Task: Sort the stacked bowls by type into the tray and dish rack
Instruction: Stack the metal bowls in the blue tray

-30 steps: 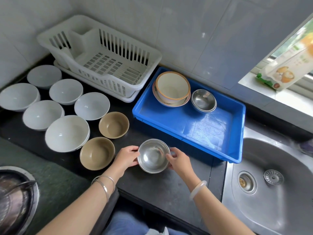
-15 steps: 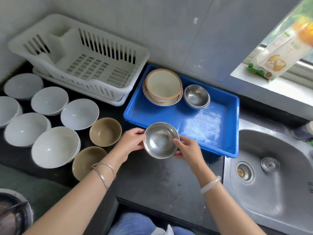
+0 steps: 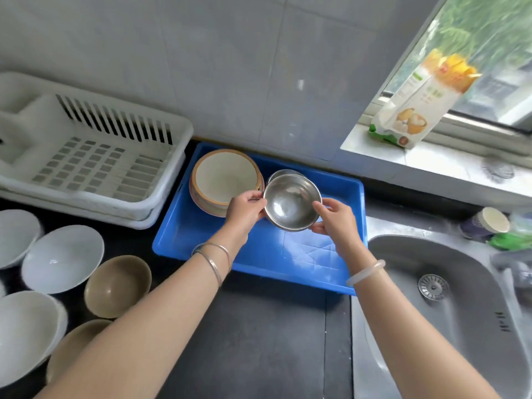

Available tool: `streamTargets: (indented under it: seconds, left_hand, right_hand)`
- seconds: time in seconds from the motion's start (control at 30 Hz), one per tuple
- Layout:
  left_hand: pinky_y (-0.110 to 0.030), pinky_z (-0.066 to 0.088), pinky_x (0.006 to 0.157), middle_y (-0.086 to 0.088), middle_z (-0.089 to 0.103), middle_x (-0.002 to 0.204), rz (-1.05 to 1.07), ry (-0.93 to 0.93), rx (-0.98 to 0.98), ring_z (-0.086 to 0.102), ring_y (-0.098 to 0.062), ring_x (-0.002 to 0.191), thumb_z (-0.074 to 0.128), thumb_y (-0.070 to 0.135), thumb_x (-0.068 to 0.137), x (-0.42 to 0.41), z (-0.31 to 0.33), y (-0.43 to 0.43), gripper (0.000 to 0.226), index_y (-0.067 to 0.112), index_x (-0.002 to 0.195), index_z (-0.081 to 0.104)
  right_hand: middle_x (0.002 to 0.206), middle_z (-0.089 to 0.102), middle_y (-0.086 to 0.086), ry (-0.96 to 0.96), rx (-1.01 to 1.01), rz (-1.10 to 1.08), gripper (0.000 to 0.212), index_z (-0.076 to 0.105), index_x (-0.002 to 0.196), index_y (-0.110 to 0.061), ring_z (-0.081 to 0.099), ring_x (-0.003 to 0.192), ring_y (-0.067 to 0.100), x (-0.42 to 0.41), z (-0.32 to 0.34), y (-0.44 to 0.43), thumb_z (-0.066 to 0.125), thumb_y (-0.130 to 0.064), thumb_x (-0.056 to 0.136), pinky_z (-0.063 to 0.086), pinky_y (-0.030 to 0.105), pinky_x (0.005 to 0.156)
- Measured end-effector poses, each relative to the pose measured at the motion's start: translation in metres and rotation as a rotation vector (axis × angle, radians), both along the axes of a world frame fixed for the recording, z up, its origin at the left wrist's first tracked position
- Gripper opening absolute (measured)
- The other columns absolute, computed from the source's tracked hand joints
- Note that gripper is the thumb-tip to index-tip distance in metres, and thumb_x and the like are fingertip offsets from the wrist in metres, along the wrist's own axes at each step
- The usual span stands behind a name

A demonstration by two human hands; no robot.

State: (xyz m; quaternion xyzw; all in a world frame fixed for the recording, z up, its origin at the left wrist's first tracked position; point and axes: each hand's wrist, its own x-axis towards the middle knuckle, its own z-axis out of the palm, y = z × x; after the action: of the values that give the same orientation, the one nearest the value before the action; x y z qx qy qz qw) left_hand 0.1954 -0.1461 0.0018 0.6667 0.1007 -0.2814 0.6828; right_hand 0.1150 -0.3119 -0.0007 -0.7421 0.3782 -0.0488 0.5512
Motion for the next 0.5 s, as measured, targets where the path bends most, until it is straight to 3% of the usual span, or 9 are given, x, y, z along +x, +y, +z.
streamTargets:
  seconds: [0.23,0.37,0.5]
  left_hand:
    - [-0.042,0.052,0.093,-0.015,0.066,0.114,-0.009,-0.114,0.19,0.062,-0.027,0.101,0.055,0.0,0.087,0.04,-0.022,-0.052,0.03,0.003,0.116,0.061]
    - [-0.038,0.052,0.091,-0.01,0.069,0.109,-0.052,-0.217,0.33,0.064,-0.026,0.1,0.058,0.002,0.085,0.049,-0.031,-0.064,0.027,0.01,0.111,0.064]
    - [-0.028,0.044,0.078,-0.009,0.069,0.11,-0.117,-0.332,0.477,0.061,-0.025,0.101,0.058,0.005,0.086,0.051,-0.038,-0.071,0.026,0.01,0.111,0.063]
  right_hand:
    - [0.078,0.065,-0.002,0.038,-0.068,-0.011,0.009,0.066,0.086,-0.02,0.066,0.047,0.011,0.045,-0.02,-0.04,0.057,-0.017,0.086,0.06,0.025,0.058]
    - [0.065,0.061,0.0,0.09,-0.102,0.014,0.011,0.066,0.083,-0.013,0.064,0.049,0.014,0.061,-0.031,-0.049,0.055,-0.015,0.086,0.06,0.039,0.074]
    - [0.059,0.06,0.001,0.125,-0.151,0.042,0.014,0.065,0.081,-0.013,0.061,0.053,0.016,0.071,-0.037,-0.053,0.052,-0.011,0.086,0.058,0.04,0.079]
